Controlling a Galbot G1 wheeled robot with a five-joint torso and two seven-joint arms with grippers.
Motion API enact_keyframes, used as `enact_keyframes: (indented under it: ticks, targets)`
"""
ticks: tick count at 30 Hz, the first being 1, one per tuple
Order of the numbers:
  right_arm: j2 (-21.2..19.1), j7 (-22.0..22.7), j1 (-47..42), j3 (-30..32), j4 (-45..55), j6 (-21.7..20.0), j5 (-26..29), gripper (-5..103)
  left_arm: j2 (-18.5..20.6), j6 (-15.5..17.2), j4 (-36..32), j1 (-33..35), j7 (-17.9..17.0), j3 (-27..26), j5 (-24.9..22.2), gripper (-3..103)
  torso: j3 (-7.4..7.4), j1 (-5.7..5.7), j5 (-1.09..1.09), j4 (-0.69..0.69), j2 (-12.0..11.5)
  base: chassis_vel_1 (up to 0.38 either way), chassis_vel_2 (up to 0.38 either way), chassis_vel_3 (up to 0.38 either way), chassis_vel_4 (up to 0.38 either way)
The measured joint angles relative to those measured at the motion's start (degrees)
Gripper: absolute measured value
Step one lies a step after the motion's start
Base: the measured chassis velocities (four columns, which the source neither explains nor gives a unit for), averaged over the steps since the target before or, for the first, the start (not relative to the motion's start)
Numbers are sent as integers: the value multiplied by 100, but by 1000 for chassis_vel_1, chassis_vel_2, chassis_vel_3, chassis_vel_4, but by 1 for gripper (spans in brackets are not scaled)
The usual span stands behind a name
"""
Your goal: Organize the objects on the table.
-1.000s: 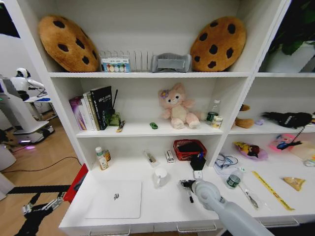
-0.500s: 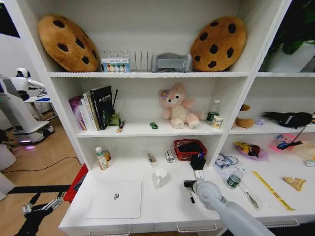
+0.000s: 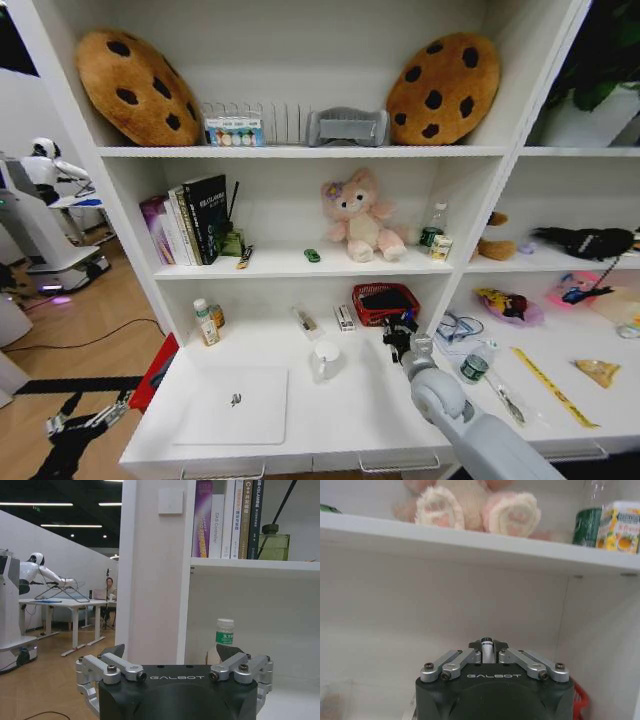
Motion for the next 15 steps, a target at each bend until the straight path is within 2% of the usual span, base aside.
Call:
enact_keyframes:
  ticks: [1, 2, 3, 4, 6, 15]
  targets:
    - [0, 0, 0, 0, 0, 0, 0, 11, 0, 0, 0, 0, 0, 0, 0, 100, 0, 0, 0, 0, 0, 0, 0, 0, 0]
    - [48, -81, 13, 14, -79, 189, -120, 11, 0, 0, 0, 0, 0, 0, 0, 100, 0, 0, 1, 0, 0, 0, 0, 0, 0]
    - [149, -235, 40, 41, -240, 552, -326, 11, 0, 0, 0, 0, 0, 0, 0, 100, 0, 0, 0, 0, 0, 0, 0, 0, 0]
    - [149, -235, 40, 41, -240, 552, -326, 11, 0, 0, 0, 0, 0, 0, 0, 100, 0, 0, 0, 0, 0, 0, 0, 0, 0]
    - [322, -457, 104, 138, -531, 1068, -641, 11, 0, 0, 0, 0, 0, 0, 0, 100, 0, 0, 0, 0, 0, 0, 0, 0, 0]
    - [827, -801, 319, 525, -1284, 1703, -997, 11, 0, 0, 0, 0, 0, 0, 0, 100, 0, 0, 0, 0, 0, 0, 0, 0, 0]
